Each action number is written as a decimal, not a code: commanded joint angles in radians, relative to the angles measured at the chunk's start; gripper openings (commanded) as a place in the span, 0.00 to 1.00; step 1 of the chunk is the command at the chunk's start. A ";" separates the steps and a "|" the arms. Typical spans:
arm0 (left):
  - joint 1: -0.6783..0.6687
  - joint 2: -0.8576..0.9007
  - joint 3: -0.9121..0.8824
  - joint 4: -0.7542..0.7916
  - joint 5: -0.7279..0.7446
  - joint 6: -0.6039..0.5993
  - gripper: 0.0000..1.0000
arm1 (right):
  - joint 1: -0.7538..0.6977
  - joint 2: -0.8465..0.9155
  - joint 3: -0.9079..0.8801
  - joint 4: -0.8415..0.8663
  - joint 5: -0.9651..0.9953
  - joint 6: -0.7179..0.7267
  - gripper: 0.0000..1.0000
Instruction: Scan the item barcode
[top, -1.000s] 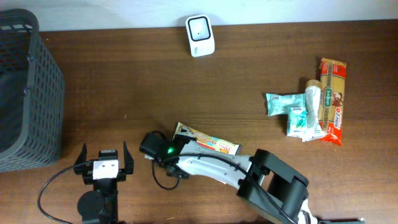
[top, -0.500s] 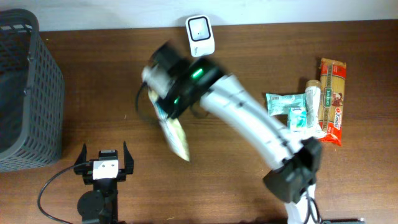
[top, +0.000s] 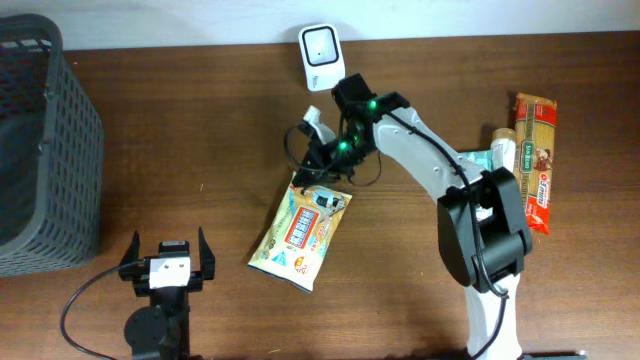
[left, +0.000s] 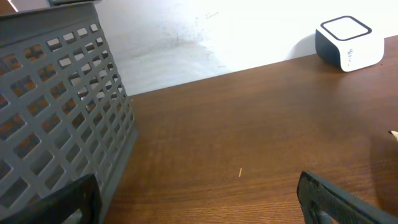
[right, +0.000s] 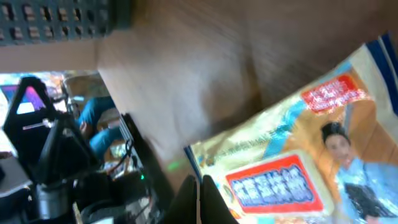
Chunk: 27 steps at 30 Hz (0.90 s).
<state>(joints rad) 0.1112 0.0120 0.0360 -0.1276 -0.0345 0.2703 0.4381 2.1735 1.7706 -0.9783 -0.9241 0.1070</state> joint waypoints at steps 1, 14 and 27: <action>0.005 -0.004 -0.004 0.000 -0.004 0.015 0.99 | 0.075 -0.038 0.101 -0.066 0.227 0.114 0.04; 0.005 -0.004 -0.004 0.000 -0.004 0.015 0.99 | 0.494 0.141 0.079 -0.032 0.987 0.797 0.92; 0.005 -0.004 -0.004 0.000 -0.004 0.015 0.99 | 0.456 0.240 0.092 0.027 0.959 0.546 0.04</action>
<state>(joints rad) 0.1112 0.0120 0.0364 -0.1276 -0.0345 0.2703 0.9024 2.3428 1.8664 -0.9905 0.0566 0.8101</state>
